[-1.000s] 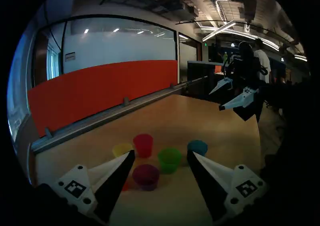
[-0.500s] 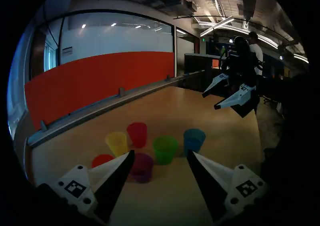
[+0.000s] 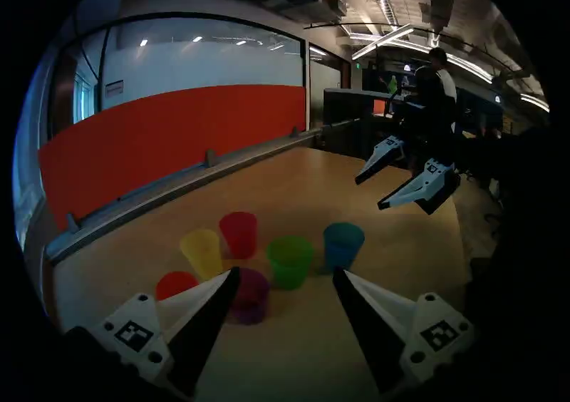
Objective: Pour water
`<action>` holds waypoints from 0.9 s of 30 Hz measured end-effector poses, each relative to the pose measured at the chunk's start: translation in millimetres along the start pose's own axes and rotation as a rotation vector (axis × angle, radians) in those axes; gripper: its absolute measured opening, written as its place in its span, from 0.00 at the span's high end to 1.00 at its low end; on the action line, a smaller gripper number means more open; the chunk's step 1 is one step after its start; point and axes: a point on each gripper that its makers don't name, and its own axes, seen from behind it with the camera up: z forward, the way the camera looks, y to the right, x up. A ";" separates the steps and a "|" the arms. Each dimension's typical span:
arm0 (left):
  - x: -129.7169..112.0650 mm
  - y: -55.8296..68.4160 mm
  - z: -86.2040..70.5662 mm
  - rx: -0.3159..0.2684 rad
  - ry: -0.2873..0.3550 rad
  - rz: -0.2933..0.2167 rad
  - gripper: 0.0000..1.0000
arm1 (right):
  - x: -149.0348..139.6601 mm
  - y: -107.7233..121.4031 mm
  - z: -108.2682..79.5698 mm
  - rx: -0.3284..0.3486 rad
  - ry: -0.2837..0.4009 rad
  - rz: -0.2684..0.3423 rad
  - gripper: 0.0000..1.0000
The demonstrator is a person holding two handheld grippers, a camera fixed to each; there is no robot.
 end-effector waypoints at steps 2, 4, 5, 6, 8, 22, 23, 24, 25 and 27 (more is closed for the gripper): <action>0.4 1.3 2.0 -0.005 -0.004 0.006 0.03 | -3.5 -2.5 3.5 0.007 -0.006 0.001 0.00; 0.8 2.5 4.4 -0.008 -0.009 0.016 0.03 | -7.4 -4.9 6.8 0.012 -0.013 -0.001 0.00; 1.0 3.1 5.6 -0.010 -0.011 0.020 0.03 | -9.2 -5.9 8.3 0.014 -0.017 -0.002 0.00; 0.8 3.5 7.1 -0.011 -0.014 0.024 0.03 | -11.3 -7.1 10.1 0.016 -0.020 -0.004 0.01; 0.5 3.9 9.9 -0.014 -0.018 0.031 0.03 | -14.9 -9.0 13.5 0.019 -0.025 -0.008 0.01; -4.3 3.7 23.0 -0.021 -0.034 0.036 0.03 | -47.4 -21.7 40.6 0.036 -0.071 -0.011 0.01; -4.3 3.7 23.9 -0.022 -0.035 0.036 0.03 | -49.2 -22.2 43.0 0.036 -0.074 -0.009 0.01; -4.4 3.3 24.9 -0.022 -0.035 0.035 0.03 | -51.0 -22.6 46.0 0.038 -0.077 -0.006 0.01; -4.5 3.0 25.9 -0.022 -0.036 0.035 0.03 | -52.6 -23.0 48.6 0.039 -0.079 -0.003 0.00; -4.7 2.3 27.7 -0.022 -0.037 0.035 0.03 | -55.4 -23.8 54.0 0.042 -0.084 0.001 0.00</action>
